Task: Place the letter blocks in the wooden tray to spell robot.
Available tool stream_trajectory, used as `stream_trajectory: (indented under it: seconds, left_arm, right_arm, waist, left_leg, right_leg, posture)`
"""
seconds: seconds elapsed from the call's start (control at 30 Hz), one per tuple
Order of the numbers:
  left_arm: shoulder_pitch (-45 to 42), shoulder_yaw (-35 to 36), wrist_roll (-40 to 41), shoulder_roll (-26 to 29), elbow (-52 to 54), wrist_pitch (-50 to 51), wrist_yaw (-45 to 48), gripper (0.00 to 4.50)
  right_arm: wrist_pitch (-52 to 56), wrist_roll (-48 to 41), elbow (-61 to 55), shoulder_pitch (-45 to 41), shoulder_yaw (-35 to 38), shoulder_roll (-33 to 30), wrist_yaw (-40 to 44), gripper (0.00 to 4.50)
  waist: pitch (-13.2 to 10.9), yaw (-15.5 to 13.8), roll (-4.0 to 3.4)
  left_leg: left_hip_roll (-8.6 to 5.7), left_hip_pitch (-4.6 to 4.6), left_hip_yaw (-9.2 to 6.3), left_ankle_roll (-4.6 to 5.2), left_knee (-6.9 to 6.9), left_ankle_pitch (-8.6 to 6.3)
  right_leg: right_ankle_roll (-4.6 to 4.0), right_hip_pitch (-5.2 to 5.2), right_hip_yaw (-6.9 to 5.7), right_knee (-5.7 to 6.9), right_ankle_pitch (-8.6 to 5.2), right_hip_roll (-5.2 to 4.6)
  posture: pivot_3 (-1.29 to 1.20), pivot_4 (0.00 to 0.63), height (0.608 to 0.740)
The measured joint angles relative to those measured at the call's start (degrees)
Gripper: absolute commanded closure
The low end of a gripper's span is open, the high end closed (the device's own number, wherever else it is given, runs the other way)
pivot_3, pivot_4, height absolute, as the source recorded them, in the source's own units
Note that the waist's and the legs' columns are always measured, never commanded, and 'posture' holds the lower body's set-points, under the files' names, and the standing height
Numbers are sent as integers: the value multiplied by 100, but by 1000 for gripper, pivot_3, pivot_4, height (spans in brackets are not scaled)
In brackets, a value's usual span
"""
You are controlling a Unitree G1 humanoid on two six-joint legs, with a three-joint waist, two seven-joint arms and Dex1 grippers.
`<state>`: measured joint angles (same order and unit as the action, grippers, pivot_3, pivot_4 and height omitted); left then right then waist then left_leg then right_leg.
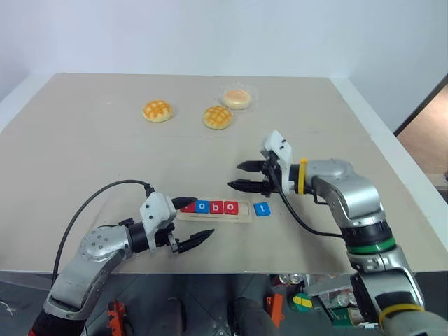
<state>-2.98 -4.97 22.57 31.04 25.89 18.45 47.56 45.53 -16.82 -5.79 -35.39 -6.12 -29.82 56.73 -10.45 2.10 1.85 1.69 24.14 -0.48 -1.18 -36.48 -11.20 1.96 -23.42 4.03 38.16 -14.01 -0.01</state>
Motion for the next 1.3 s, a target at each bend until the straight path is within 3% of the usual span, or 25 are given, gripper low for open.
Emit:
stream_trajectory:
  seconds: [0.2, 1.3]
  left_arm:
    - [-32, -10, -7, 68, -50, -61, 124, 0]
    - [-27, -150, -21, 66, -62, -108, 45, 0]
  right_arm:
    - [319, -113, -645, 959, -10, -126, -392, 4439]
    - [18, -83, -727, 987, -527, -30, -967, 4480]
  waist:
    - [-1, 54, -2]
    - [-1, 55, -2]
  left_leg:
    - [3, -5, 15, 0, -2, 0]
    - [8, -5, 10, 7, -3, 6]
  right_leg:
    - [22, -5, 10, 1, -4, 2]
    - [18, -4, 9, 1, 1, 11]
  posture:
    - [0, 150, 740]
    - [0, 150, 740]
